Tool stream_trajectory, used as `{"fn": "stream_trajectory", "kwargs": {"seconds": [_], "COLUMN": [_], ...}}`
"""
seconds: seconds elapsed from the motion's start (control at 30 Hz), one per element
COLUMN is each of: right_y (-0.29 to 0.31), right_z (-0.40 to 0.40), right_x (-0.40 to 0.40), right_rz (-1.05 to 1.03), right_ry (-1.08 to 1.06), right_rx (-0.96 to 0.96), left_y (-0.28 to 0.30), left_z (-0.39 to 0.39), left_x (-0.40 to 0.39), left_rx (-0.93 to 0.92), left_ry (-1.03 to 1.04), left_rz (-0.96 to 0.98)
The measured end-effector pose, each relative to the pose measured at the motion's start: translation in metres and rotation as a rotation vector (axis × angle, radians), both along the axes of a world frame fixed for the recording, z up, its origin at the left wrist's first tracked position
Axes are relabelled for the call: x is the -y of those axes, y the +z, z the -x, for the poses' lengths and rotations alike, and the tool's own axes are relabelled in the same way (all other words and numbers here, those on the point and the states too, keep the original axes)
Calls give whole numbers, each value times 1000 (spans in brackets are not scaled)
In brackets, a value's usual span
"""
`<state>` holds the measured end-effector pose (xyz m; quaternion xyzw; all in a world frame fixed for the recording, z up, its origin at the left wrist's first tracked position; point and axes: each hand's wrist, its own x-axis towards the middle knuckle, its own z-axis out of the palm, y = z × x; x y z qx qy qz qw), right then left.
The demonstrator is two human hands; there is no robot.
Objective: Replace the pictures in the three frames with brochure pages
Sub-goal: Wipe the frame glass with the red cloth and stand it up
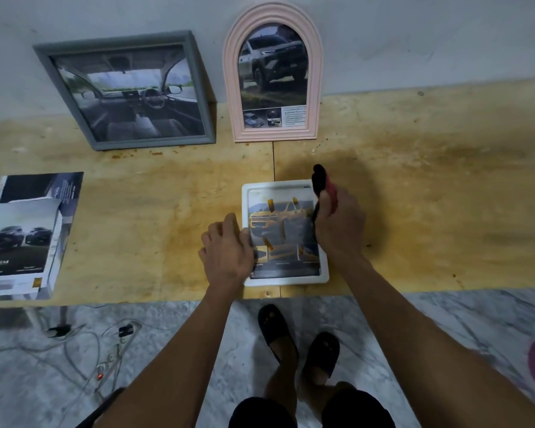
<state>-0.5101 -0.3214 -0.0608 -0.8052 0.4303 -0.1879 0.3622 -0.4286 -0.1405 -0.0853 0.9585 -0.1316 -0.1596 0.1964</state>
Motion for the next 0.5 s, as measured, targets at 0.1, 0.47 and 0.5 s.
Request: {"fn": "stream_trajectory", "kwargs": {"seconds": [0.1, 0.47, 0.5], "right_y": [-3, -43, -45], "right_z": [-9, -30, -32], "right_x": [-1, -13, -14], "right_rz": [39, 402, 419], "right_ry": [19, 119, 122], "right_rx": [9, -305, -312], "left_y": [-7, -33, -34], "left_z": [-5, -4, -4], "left_x": [-5, -10, -10], "left_rx": [102, 151, 154], "left_ry": [-91, -162, -160], "left_rz": [13, -38, -46]}}
